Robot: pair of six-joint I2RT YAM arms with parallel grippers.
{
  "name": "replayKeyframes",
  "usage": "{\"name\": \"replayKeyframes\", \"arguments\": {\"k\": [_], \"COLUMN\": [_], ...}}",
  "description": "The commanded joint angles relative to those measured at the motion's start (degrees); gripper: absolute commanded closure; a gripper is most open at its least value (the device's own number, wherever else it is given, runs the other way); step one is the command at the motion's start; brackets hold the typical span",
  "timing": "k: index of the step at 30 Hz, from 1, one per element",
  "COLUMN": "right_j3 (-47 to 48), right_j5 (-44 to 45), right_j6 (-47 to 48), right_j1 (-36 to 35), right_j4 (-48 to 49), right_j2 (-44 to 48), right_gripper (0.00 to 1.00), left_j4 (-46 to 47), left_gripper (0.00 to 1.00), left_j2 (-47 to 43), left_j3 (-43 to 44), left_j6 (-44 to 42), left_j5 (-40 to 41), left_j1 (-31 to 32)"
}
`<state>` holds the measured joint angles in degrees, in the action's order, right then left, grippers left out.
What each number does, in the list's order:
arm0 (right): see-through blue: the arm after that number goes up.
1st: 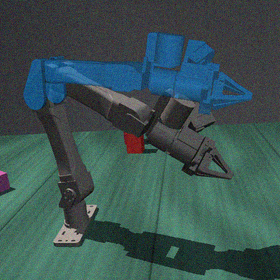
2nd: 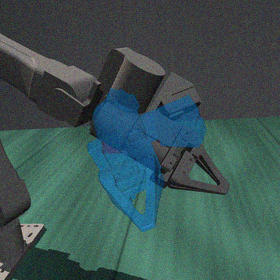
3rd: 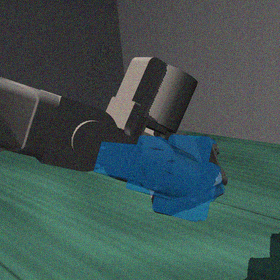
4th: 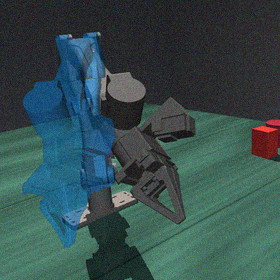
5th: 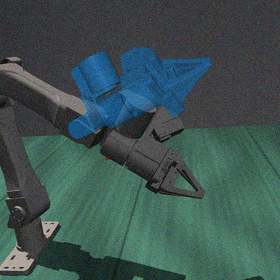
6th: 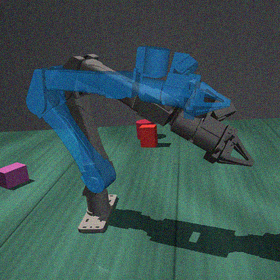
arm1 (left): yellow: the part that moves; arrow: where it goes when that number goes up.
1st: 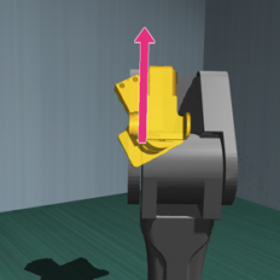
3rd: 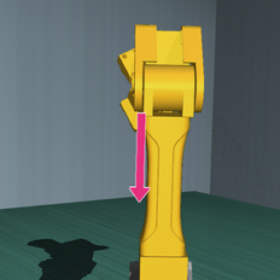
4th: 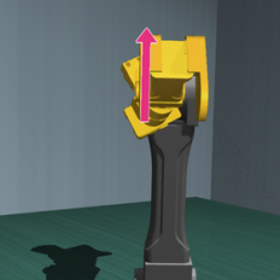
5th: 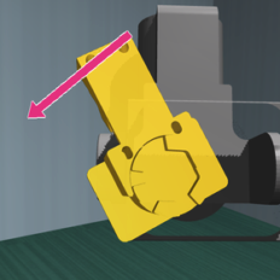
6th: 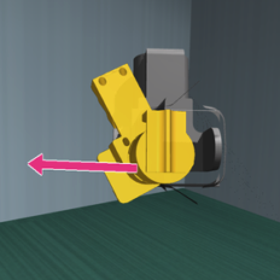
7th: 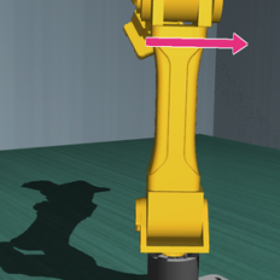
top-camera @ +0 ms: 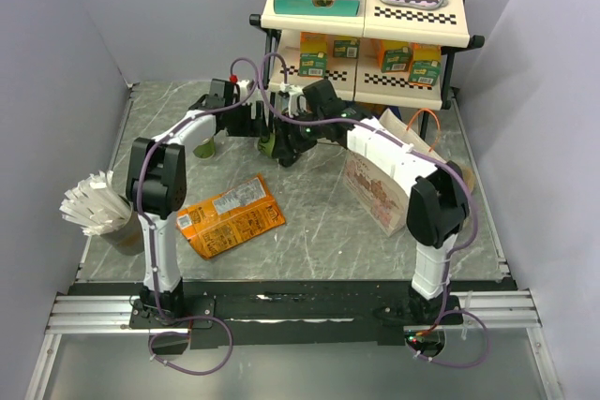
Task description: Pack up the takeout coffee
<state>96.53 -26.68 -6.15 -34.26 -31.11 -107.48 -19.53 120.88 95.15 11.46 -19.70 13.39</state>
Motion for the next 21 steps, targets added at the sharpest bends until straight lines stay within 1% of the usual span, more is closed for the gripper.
{"name": "replayKeyframes", "arguments": {"k": [1, 5, 6, 7, 8, 10, 11, 16, 17, 21], "right_j3": [1.5, 2.0, 2.1, 2.1, 1.8, 0.7, 0.2, -2.9, -3.4, -5.2], "right_j5": [0.4, 0.2, 0.2, 0.2, 0.1, -0.3, -0.8, -4.0, -4.3, -5.5], "right_j6": [-6.0, -6.4, -6.2, -6.1, -6.1, -6.5, -6.9, -6.6, -6.2, -5.8], "right_j1": [0.1, 0.4, 0.6, 0.9, 1.6, 2.6, 3.8, 6.6, 6.9, 7.7], "right_j4": [5.9, 5.9, 5.9, 5.8, 5.7, 5.9, 6.1, 6.4, 6.5, 6.3], "right_j2": [-2.6, -5.3, -5.6, -5.8, -6.0, -5.5, -5.3, -2.8, -2.6, -1.0], "right_gripper": [0.34, 0.33, 0.33, 0.33, 0.33, 0.33, 0.33, 0.32, 0.32, 0.32], "left_j4": [2.7, 3.9, 4.1, 4.6, 4.8, 5.2, 5.5, 6.4, 6.4, 7.0], "left_gripper": [0.21, 0.27, 0.31, 0.33, 0.37, 0.42, 0.47, 0.58, 0.62, 0.69], "left_j2": [1.2, 1.0, 1.0, 0.9, 0.8, 0.7, 0.5, -1.3, -1.6, -4.2], "left_j3": [2.5, 0.3, -0.1, -0.5, -1.0, -1.8, -2.2, -4.3, -4.6, -6.7], "left_j6": [1.5, 2.9, 3.1, 3.6, 4.0, 4.8, 5.1, 6.7, 7.0, 7.8], "left_j5": [-2.5, -5.0, -5.4, -5.9, -7.3, -8.7, -9.7, -11.4, -11.6, -12.4], "left_j1": [-0.7, -0.8, -0.8, -0.8, -0.7, -0.7, -0.9, -0.9, -0.9, -0.9]}}
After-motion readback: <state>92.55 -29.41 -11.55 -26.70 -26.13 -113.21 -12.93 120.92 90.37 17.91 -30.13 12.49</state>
